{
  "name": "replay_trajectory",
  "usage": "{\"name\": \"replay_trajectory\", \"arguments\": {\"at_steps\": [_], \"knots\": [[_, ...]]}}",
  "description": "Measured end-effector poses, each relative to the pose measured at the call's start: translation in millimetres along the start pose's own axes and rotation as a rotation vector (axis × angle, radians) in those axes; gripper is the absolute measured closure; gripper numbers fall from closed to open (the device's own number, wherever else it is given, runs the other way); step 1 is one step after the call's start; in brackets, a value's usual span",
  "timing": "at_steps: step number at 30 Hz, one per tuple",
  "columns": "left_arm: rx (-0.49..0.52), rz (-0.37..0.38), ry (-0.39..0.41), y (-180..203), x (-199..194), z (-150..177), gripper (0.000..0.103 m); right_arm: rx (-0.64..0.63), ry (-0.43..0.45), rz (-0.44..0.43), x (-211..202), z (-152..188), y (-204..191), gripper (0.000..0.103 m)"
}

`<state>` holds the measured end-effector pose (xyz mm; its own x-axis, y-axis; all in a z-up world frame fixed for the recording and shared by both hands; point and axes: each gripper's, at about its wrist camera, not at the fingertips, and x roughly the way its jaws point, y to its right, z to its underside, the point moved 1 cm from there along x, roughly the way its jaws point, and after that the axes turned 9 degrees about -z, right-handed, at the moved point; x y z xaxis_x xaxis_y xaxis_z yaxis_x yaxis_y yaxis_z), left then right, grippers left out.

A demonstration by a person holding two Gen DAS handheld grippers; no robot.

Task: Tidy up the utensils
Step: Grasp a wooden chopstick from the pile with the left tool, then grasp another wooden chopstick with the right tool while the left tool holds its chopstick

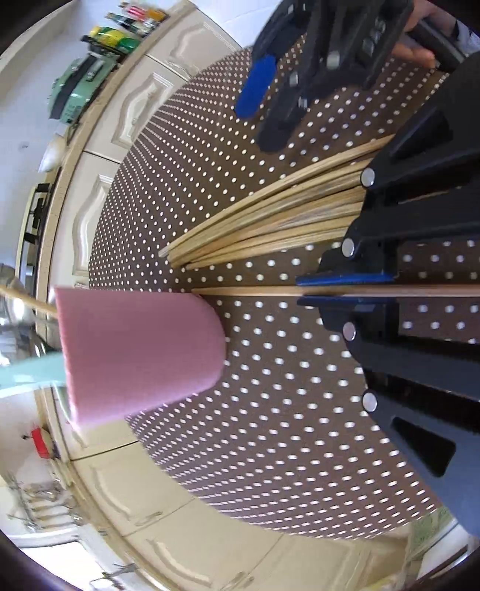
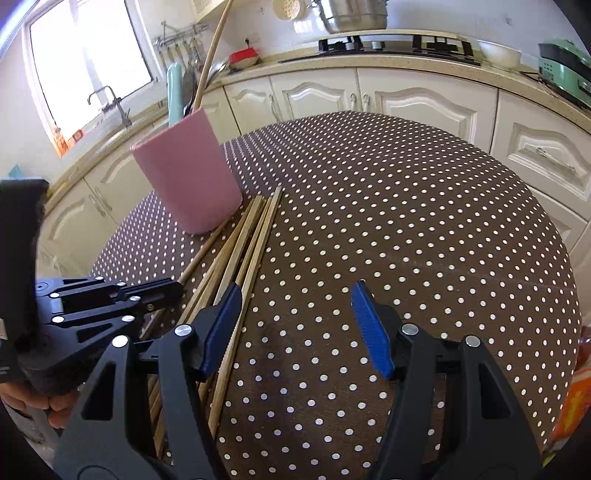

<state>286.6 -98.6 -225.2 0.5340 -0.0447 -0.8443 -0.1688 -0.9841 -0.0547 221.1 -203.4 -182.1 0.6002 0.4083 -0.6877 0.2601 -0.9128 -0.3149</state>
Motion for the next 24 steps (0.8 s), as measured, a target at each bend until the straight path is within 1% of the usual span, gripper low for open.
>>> {"name": "replay_trajectory", "arguments": {"at_steps": [2,6,8,9,12,14,16,21,22,23,24], "knots": [[-0.044,0.019,-0.015,-7,-4,6,0.097,-0.027,-0.026,0.012,7,-1,-5,0.041],[-0.123,0.029,-0.039,-19,-12,18,0.097,-0.053,-0.072,0.045,19,-7,-10,0.041],[-0.158,0.021,-0.043,-27,-15,21,0.097,-0.054,-0.096,0.059,25,-11,-10,0.041],[-0.177,0.006,-0.042,-32,-15,21,0.097,-0.059,-0.102,0.066,27,-12,-10,0.041],[-0.22,-0.002,-0.054,-45,-9,18,0.097,-0.067,-0.144,0.095,34,-19,-12,0.041],[-0.237,0.008,-0.066,-52,-7,13,0.097,-0.082,-0.185,0.129,41,-25,-14,0.041],[-0.238,0.008,-0.075,-60,-4,10,0.097,-0.095,-0.228,0.145,47,-32,-15,0.041],[-0.223,0.015,-0.115,-67,13,-17,0.097,-0.082,-0.321,0.142,67,-54,-13,0.042],[-0.221,0.019,-0.12,-68,14,-19,0.097,-0.079,-0.33,0.142,71,-58,-12,0.043],[-0.222,0.025,-0.125,-67,17,-19,0.097,-0.079,-0.343,0.141,74,-63,-11,0.046],[-0.22,0.031,-0.131,-68,19,-23,0.097,-0.082,-0.348,0.134,76,-65,-12,0.06]]}}
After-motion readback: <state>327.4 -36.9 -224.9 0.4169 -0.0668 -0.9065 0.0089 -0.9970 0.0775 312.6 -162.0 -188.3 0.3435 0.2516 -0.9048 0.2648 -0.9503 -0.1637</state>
